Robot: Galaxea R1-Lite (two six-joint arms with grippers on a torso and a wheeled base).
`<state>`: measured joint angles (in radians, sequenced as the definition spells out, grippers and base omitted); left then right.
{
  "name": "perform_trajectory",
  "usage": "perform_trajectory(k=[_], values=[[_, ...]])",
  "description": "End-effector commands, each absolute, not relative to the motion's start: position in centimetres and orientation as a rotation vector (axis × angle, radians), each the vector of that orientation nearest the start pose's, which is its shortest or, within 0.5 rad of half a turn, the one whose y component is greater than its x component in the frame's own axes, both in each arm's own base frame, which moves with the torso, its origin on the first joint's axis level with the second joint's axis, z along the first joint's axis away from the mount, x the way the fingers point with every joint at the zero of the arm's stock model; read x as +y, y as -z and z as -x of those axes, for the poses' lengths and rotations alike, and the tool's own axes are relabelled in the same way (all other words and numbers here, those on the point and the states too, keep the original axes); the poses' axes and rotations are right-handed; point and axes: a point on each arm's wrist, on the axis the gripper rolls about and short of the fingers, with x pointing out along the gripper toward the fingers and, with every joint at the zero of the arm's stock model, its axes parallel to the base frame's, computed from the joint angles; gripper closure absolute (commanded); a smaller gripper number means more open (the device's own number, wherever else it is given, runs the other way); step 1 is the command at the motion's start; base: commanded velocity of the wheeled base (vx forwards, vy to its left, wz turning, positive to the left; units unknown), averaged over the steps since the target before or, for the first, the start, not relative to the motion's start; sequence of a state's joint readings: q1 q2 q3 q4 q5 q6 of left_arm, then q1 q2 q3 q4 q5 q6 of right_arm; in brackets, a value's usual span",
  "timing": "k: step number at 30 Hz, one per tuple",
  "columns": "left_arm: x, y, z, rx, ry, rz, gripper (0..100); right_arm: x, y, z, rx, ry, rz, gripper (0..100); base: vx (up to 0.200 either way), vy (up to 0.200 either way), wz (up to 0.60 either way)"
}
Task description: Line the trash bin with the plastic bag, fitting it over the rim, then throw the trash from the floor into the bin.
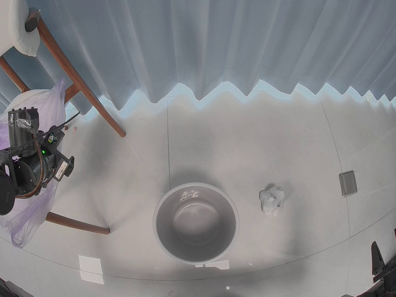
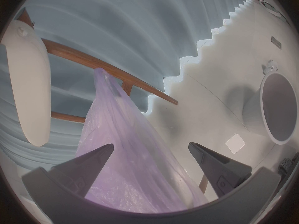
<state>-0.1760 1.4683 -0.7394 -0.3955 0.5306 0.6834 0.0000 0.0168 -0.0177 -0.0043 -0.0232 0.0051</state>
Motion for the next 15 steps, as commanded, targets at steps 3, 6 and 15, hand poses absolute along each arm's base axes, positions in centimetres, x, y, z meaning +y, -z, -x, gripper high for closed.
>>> perform_trajectory(k=[3, 6, 15], values=[[-2.89, -20.55, -24.21, 0.431, -0.244, -0.783, 0, -0.06, -7.61, 2.22, 0.003, 0.021, -0.005, 0, 0.000, 0.000, 0.00], [-2.60, -20.55, -24.25, 0.435, -0.253, -0.781, 0, -0.06, -7.62, 2.21, 0.005, 0.021, -0.005, 0, 0.000, 0.000, 0.00], [-2.43, -20.71, -24.07, 0.428, -0.255, -0.767, 100, -0.05, -7.60, 2.27, -0.003, 0.023, -0.005, 0, 0.000, 0.000, 0.00]])
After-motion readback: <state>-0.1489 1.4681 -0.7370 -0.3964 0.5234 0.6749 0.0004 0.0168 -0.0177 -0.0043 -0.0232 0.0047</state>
